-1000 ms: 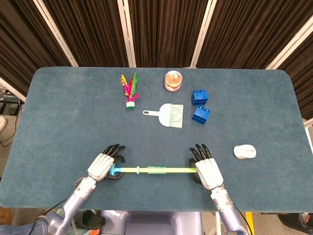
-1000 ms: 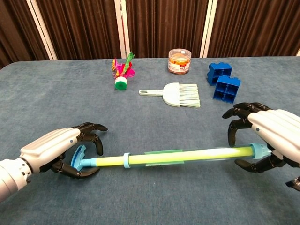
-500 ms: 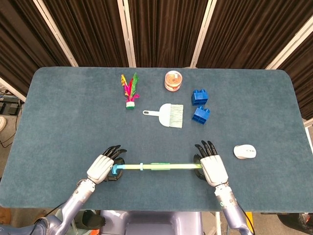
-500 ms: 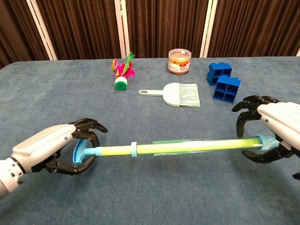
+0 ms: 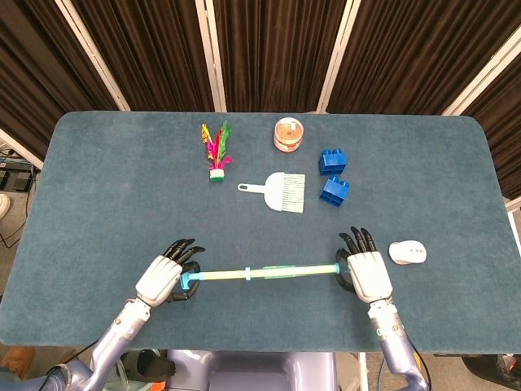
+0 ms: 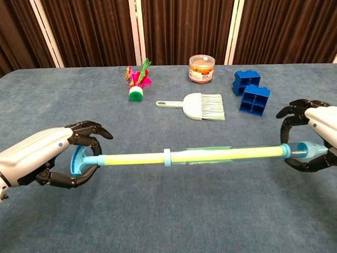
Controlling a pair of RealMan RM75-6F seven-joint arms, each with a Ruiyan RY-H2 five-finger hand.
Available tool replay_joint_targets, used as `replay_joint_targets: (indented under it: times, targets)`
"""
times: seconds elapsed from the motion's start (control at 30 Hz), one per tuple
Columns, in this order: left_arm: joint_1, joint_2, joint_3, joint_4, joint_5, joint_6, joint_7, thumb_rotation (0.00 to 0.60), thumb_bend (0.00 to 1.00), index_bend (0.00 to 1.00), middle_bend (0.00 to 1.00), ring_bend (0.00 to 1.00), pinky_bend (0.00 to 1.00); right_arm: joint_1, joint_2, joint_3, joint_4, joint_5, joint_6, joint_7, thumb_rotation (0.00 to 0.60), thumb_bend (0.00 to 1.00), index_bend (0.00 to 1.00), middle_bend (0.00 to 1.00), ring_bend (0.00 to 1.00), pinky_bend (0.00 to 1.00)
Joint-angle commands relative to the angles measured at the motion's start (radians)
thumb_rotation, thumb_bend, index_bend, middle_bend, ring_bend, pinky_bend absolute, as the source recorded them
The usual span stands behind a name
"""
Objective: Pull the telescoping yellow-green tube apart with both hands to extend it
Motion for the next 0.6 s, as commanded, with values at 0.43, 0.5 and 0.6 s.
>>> replay_joint_targets:
  times: [0.43, 0.5, 0.6]
  targets:
    - [0.026, 0.082, 0.044, -0.079, 0.063, 0.079, 0.018, 0.600, 0.70, 0.65, 0.18, 0.06, 0.10, 0.015, 0.025, 0.043, 0.066, 0.053, -0.020, 0.033, 0.600, 0.39, 0.76, 0.21, 0.08, 0.08]
    - [0.031, 0.097, 0.053, -0.091, 0.072, 0.088, 0.020, 0.600, 0.70, 0.65, 0.18, 0.06, 0.10, 0.020, 0.032, 0.055, 0.080, 0.066, -0.026, 0.040, 0.600, 0.39, 0.76, 0.21, 0.08, 0.08]
    - [0.038, 0.114, 0.065, -0.102, 0.086, 0.104, 0.011, 0.600, 0.70, 0.65, 0.18, 0.07, 0.10, 0.023, 0.039, 0.067, 0.095, 0.081, -0.030, 0.050, 0.600, 0.39, 0.76, 0.21, 0.08, 0.08]
